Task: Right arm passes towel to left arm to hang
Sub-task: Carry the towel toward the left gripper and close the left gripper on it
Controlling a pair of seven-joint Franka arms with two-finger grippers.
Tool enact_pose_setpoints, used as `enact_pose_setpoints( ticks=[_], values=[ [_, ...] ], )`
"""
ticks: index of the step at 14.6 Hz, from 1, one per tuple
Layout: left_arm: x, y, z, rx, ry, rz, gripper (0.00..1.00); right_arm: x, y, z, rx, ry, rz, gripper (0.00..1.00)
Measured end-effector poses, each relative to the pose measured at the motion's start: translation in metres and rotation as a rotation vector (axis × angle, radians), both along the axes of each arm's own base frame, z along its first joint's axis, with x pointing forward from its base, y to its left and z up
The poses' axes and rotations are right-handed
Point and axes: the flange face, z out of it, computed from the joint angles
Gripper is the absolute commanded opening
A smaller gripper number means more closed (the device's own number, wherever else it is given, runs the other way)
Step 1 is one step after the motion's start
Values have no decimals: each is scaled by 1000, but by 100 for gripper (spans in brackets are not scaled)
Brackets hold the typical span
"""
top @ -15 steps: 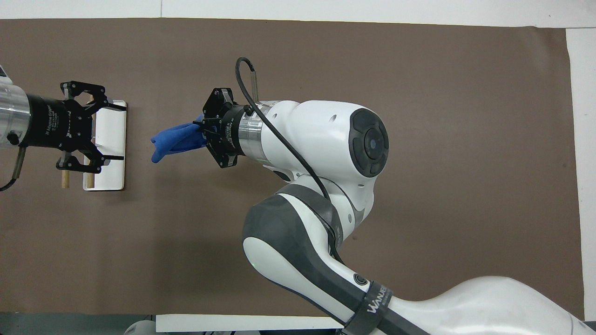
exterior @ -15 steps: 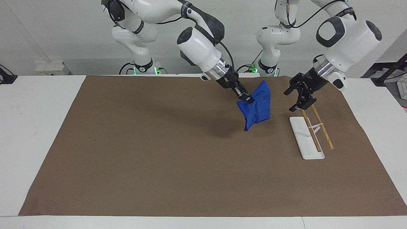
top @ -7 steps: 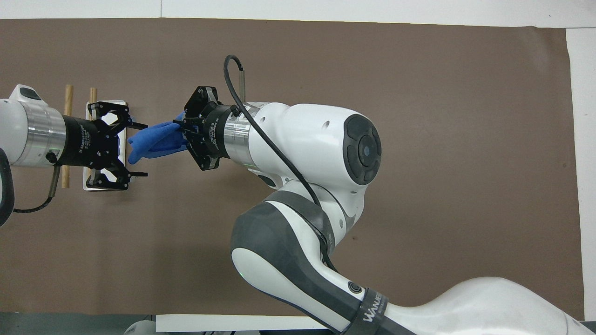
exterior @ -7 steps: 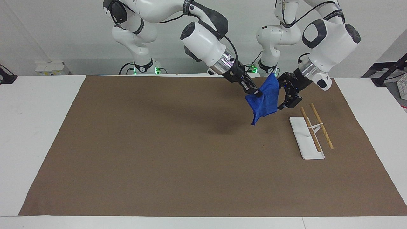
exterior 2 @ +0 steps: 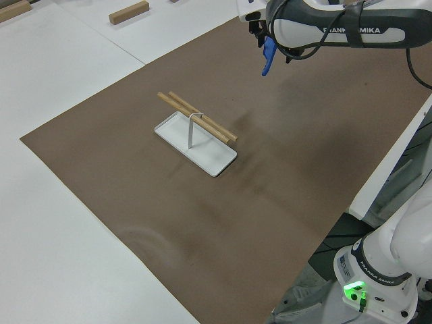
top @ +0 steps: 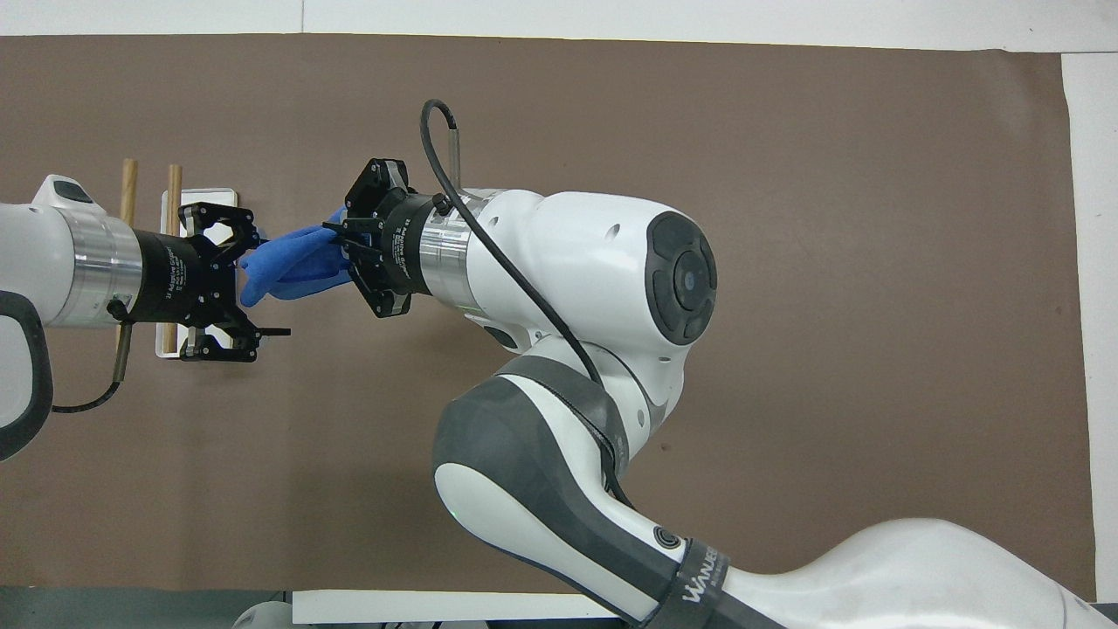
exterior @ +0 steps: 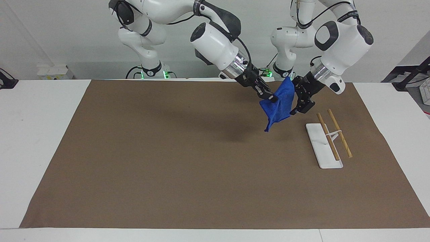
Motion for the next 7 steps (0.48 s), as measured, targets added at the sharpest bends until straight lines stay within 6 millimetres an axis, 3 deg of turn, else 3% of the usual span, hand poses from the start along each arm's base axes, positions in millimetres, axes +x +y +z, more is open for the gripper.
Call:
enact_pose_setpoints(
  ticks=[5,6,7],
  values=[
    [2,-1,-1,-1,-27,22,10,0,0,0,1,1,0,0],
    [1,-4,-1,-1,-27,15,2,0,0,0,1,1,0,0],
    [0,-9,-1,-1,-27,6,0,0,0,0,1,0,0,0]
  ],
)
